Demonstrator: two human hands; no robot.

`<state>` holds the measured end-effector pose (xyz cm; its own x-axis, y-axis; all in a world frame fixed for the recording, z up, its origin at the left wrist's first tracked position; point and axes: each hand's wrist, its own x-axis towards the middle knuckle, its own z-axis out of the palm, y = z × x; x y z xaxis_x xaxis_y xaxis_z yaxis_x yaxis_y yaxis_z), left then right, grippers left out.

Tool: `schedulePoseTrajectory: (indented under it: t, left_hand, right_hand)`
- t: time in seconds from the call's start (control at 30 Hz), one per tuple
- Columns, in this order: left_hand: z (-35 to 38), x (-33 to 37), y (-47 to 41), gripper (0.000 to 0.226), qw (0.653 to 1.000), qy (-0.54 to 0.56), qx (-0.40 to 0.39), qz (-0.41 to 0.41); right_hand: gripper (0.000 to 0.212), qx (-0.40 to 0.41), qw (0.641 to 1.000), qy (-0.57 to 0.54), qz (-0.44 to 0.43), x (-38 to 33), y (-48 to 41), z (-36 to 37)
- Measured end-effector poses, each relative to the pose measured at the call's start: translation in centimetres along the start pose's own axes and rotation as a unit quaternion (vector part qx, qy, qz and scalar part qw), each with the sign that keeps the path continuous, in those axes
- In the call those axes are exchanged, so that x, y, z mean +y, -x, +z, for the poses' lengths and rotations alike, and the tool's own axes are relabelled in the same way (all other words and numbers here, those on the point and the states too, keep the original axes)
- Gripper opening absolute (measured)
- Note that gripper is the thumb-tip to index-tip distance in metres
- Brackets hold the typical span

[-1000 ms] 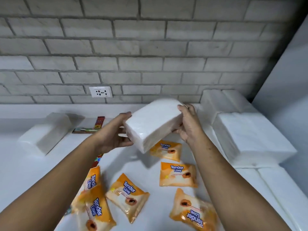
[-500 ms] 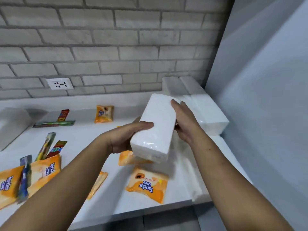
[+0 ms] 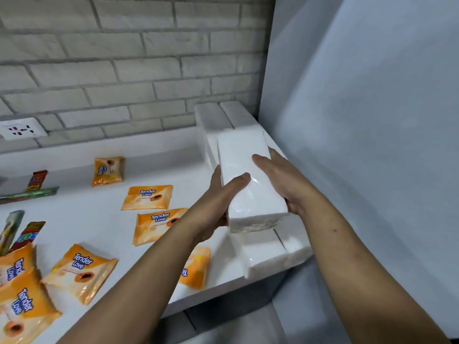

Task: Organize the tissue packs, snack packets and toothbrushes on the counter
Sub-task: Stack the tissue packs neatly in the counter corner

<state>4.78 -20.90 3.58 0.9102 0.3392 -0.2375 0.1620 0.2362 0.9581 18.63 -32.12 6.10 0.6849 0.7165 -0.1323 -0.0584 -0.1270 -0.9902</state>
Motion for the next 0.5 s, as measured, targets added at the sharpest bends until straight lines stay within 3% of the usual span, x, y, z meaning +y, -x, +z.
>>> schedulePoseTrajectory:
  t: [0.13, 0.33, 0.5]
  left_hand:
    - [2.7, -0.7, -0.7, 0.041, 0.999, -0.025, -0.019, -0.025]
    - [4.8, -1.5, -1.8, 0.042, 0.998, -0.058, -0.019, -0.025]
    - [5.6, -3.2, -3.5, 0.083, 0.994, -0.095, -0.034, -0.039]
  right_hand:
    - [0.028, 0.007, 1.0, 0.008, 0.024, 0.4, 1.1, -3.2]
    - [0.019, 0.032, 0.998, 0.014, 0.054, 1.7, 1.9, -7.2]
    - [0.037, 0.048, 0.993, 0.055, 0.093, 3.4, 1.1, -9.9]
